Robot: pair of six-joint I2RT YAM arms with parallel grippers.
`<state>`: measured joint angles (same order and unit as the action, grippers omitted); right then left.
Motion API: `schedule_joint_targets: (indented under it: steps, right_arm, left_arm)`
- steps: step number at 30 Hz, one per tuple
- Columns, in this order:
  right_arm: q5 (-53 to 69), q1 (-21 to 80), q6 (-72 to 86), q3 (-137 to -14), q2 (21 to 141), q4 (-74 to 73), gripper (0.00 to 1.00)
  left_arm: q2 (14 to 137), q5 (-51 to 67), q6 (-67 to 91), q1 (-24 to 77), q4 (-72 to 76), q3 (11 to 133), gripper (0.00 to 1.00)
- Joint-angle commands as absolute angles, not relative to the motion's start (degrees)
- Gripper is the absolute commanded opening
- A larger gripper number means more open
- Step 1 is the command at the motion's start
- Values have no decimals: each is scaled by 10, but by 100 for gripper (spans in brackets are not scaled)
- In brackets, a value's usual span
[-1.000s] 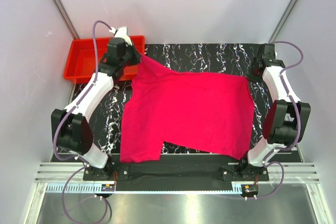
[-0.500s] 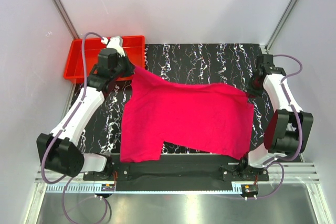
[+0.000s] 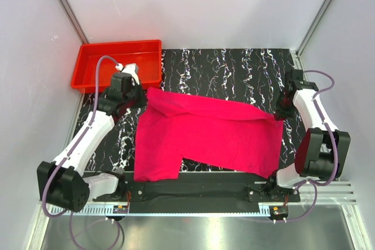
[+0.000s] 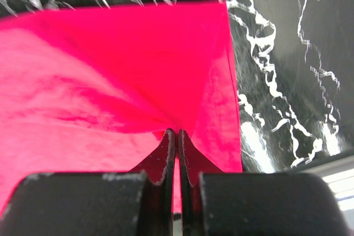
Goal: Fold and stack the t-shirts
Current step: Fold the tshirt
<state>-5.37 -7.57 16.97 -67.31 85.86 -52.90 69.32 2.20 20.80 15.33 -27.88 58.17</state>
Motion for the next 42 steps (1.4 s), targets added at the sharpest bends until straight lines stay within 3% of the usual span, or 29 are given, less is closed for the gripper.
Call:
schedule_joint_targets:
  steps: [1,20,33,42]
  right_arm:
    - [-69,-78,154,-649,838,-547,0]
    - [-81,-77,196,-674,932,-598,0]
    - [-157,-78,183,-885,1031,-597,0]
    - [-81,-78,223,-724,955,-617,0]
  left_arm:
    - [663,28,209,154,-275,570,0]
    - [642,-34,246,146,-355,559,0]
    - [635,13,250,138,-335,538,0]
    - [619,2,239,133,-344,529,0]
